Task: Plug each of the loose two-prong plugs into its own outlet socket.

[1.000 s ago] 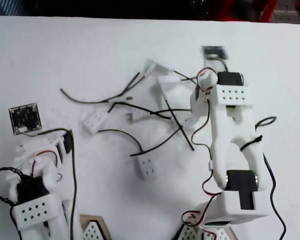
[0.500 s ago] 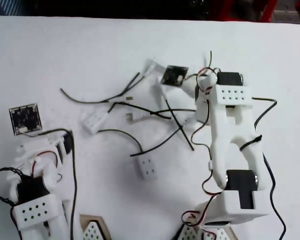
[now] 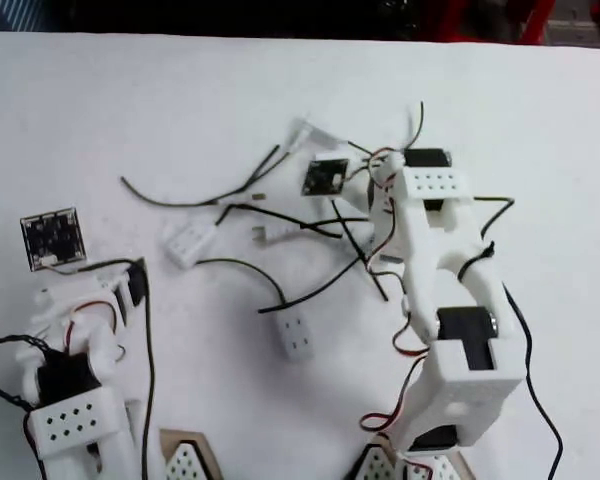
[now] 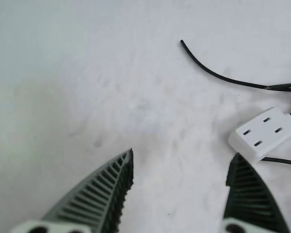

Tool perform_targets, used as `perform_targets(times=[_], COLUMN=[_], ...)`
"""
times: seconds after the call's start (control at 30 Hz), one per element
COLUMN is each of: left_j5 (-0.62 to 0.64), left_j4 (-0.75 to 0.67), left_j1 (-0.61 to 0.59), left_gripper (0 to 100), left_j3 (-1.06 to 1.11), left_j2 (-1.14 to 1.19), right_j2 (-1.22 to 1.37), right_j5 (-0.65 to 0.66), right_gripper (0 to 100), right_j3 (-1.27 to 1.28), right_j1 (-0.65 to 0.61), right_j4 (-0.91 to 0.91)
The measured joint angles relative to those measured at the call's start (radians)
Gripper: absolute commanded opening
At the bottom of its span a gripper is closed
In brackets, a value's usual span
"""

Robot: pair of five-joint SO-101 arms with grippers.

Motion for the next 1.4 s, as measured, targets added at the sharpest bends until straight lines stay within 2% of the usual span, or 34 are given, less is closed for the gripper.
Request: perform_targets(times=[0.23,0.37,0.6,0.8,0.93,1.07,1.23,1.4], left_j5=[0.000,0.000,0.000,0.000,0.000,0.000,0.000,0.000], left_j4=[0.000,0.000,0.000,0.000,0.000,0.000,0.000,0.000], left_j1=[0.000,0.000,0.000,0.000,0.000,0.000,0.000,0.000], left_gripper=[31,31,31,31,31,31,31,31], left_j3=[0.000,0.000,0.000,0.000,0.000,0.000,0.000,0.000], left_j2=[0.000,0.000,0.000,0.000,0.000,0.000,0.000,0.000], right_j2=[0.069,0.069,-0.014,-0.069,-0.069,-0.069,-0.069,-0.072], right_j5=[0.000,-0.009,-0.141,-0.301,-0.359,-0.382,-0.431,-0.439], right_gripper=[1.5,1.7,1.7,1.7,1.7,1.7,1.7,1.8], right_j3=[-0.011,-0.006,-0.002,-0.002,0.043,0.150,0.293,0.362], right_j1=[0.002,0.000,0.020,0.106,0.186,0.235,0.301,0.301], right_j4=[-0.037,-0.011,0.106,0.167,0.170,0.092,-0.092,-0.127])
